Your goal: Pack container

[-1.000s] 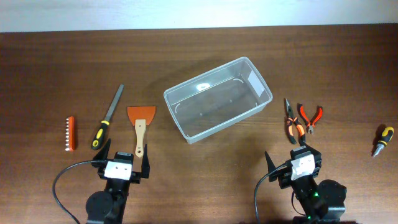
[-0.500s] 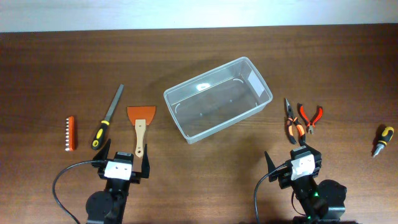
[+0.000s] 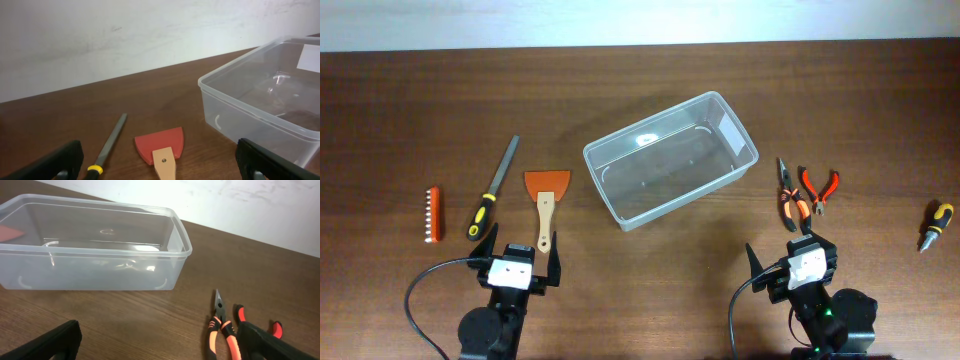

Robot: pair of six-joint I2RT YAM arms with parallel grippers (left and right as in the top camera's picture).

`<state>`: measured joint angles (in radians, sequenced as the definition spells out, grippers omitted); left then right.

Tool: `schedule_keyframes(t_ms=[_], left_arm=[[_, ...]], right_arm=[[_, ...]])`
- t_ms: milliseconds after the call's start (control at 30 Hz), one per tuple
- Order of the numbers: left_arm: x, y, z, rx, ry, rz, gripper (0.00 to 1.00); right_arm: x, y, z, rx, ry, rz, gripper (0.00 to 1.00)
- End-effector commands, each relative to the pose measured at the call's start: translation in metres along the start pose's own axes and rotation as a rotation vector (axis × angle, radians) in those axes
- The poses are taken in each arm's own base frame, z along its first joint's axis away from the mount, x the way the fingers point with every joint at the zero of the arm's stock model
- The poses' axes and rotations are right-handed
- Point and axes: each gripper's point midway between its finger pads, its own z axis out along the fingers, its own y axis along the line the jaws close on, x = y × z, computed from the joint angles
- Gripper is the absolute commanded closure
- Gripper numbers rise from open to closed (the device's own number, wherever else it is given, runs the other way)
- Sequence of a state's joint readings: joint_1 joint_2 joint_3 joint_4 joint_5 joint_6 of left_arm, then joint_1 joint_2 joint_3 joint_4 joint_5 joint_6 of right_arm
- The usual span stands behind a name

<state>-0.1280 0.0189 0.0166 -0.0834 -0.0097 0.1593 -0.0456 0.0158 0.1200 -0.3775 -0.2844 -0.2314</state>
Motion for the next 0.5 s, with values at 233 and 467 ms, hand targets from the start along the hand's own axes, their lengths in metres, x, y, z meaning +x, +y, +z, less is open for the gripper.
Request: schedule_keyframes(t_ms=[233, 467], left_arm=[[-0.003, -0.014, -0.001, 0.083, -0.018, -0.066, 0.01], [-0.021, -0.024, -0.01, 0.157, 0.006, -0.066, 0.01]], right_arm=[[0.001, 0.005, 0.0, -0.031, -0.008, 0.007, 0.01], [-0.027, 0.028, -0.01, -0.182, -0.05, 0.152, 0.01]])
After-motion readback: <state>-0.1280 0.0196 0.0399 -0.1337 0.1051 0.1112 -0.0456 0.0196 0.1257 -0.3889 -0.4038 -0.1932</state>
